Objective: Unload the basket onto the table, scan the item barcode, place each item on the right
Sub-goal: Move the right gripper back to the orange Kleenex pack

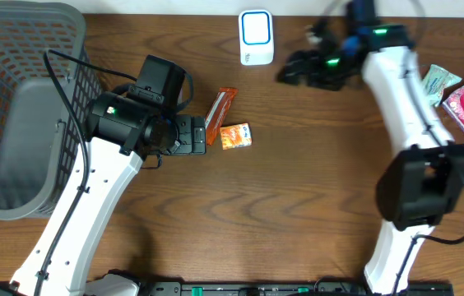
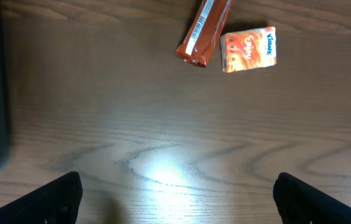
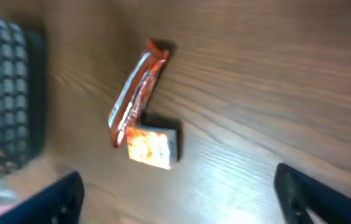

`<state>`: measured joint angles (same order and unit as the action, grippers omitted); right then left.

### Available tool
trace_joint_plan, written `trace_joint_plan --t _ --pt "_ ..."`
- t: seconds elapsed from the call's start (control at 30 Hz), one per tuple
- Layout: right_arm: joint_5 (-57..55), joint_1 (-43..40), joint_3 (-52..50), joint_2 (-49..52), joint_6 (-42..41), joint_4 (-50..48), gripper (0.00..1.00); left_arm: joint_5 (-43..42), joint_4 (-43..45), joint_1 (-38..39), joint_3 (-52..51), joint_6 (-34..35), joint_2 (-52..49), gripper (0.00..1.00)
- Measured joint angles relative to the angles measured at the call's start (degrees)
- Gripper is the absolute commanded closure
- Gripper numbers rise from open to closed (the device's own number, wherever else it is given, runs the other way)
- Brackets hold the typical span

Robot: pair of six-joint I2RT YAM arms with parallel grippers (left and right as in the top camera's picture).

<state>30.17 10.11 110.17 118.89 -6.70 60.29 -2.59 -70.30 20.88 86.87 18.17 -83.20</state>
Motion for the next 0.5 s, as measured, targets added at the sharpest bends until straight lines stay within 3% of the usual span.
trace_joint_plan --t 0.13,0.23,0.5 --pt "-10.9 8.7 0.0 0.0 0.4 -2.4 0.07 0.0 0.0 0.0 0.0 0.0 0.0 0.02" --pt "-17.2 13.6 0.0 0.0 0.2 -4.2 0.01 0.0 0.0 0.0 0.0 0.0 0.0 0.02" --pt "-21.6 18.1 0.0 1.3 -0.2 -7.3 0.02 0.0 0.0 0.0 0.0 0.0 0.0 0.02"
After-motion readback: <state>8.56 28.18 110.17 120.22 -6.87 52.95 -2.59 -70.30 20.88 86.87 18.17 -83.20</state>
